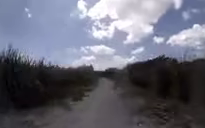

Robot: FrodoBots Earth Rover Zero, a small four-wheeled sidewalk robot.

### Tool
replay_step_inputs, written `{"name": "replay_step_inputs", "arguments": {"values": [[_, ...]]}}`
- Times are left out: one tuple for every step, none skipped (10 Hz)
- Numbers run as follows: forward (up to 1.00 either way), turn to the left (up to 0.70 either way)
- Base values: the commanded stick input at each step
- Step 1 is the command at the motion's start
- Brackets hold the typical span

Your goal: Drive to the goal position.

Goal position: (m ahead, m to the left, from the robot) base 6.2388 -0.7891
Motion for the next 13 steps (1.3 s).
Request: {"name": "replay_step_inputs", "arguments": {"values": [[0.85,0.00],[0.85,0.00],[0.85,0.00],[0.85,0.00],[0.85,0.00],[0.85,0.00],[0.85,0.00],[0.85,0.00],[0.85,0.00],[0.85,0.00],[0.85,0.00],[0.85,0.00],[0.85,0.00]]}}
